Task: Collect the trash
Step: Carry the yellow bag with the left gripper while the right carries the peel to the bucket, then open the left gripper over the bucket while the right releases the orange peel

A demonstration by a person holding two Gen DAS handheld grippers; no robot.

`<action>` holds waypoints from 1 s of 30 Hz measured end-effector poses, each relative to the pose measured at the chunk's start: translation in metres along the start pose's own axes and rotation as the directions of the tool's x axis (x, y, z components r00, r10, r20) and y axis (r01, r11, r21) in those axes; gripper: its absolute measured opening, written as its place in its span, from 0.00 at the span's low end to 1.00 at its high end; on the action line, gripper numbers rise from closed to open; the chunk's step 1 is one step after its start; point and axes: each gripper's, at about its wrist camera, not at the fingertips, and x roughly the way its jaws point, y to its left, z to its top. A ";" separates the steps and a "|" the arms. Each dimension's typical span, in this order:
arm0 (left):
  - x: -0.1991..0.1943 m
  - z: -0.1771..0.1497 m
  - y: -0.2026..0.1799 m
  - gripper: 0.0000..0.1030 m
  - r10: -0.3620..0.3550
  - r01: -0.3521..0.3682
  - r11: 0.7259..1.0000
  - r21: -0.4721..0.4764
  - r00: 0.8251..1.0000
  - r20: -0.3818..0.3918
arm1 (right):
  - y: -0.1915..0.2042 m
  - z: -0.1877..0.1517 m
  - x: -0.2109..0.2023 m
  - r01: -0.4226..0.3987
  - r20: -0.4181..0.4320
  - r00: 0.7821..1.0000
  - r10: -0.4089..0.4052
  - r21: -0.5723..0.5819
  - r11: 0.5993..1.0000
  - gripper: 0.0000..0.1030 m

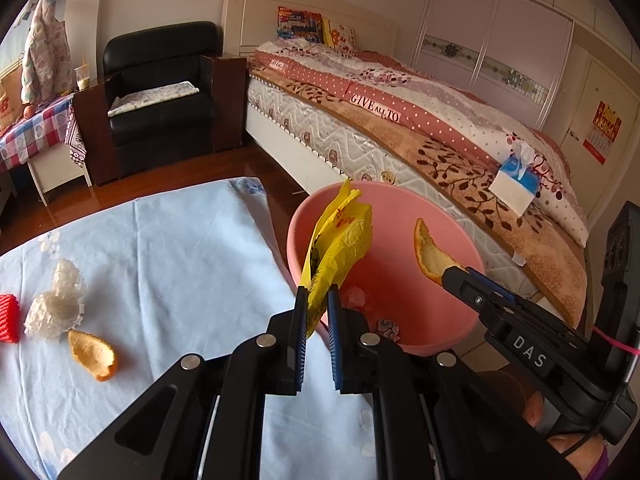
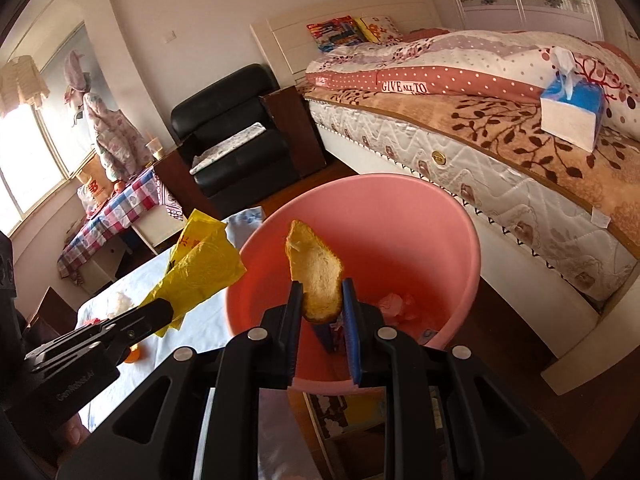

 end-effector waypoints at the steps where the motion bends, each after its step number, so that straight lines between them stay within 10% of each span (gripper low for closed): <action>1: 0.003 0.001 -0.001 0.09 0.000 0.000 1.000 0.001 1.000 -0.006 | -0.001 -0.001 0.000 0.001 -0.001 1.000 -0.001 0.002 1.000 0.19; 18: 0.034 0.003 -0.019 0.12 0.012 -0.011 1.000 0.022 0.998 -0.059 | -0.015 -0.002 0.011 0.012 -0.017 1.000 -0.012 0.033 0.999 0.19; 24: 0.032 0.005 -0.018 0.38 0.003 -0.003 1.000 0.002 0.999 -0.035 | -0.017 -0.002 0.012 0.013 -0.018 1.000 -0.012 0.035 0.999 0.19; 30: 0.024 0.006 -0.021 0.39 -0.005 0.005 1.000 0.024 1.000 -0.006 | -0.019 -0.002 0.013 0.020 -0.009 1.000 -0.020 0.037 0.999 0.20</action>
